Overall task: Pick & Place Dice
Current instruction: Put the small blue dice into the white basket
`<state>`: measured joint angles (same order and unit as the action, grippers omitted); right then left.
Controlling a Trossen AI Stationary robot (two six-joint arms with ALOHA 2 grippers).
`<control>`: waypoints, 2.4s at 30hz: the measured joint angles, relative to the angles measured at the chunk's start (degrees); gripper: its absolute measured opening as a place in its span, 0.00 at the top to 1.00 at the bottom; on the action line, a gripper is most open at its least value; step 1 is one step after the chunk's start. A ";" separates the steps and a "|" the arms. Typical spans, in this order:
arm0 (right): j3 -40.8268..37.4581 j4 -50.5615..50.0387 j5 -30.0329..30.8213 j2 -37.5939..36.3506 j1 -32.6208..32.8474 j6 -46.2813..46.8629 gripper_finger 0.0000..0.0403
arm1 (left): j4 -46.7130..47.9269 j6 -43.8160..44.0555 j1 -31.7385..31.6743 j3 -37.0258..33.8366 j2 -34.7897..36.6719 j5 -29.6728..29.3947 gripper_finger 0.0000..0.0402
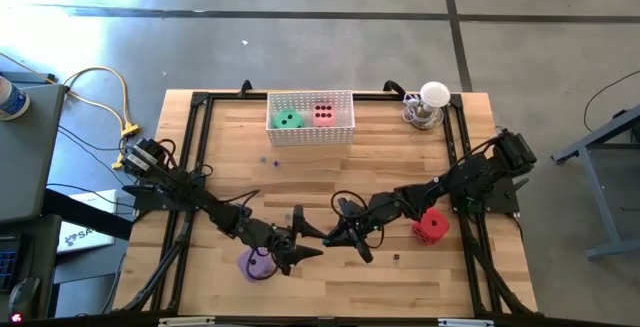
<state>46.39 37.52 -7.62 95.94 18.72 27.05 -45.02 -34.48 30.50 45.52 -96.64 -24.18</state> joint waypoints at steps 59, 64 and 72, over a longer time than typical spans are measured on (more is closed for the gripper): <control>-0.07 -1.61 1.38 0.07 -0.35 -0.25 0.90 | 0.21 1.86 -1.62 0.06 0.00 1.95 0.78; -0.09 -1.01 1.29 0.09 -0.35 -0.28 0.90 | 0.56 1.84 -1.62 0.11 0.02 1.97 0.78; -0.09 -0.77 1.34 0.09 -0.35 -0.32 0.90 | 0.71 1.84 -1.62 0.11 0.04 1.99 0.78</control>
<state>46.30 36.75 -6.28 96.03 18.37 26.73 -44.31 -32.64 28.88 45.63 -96.60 -22.20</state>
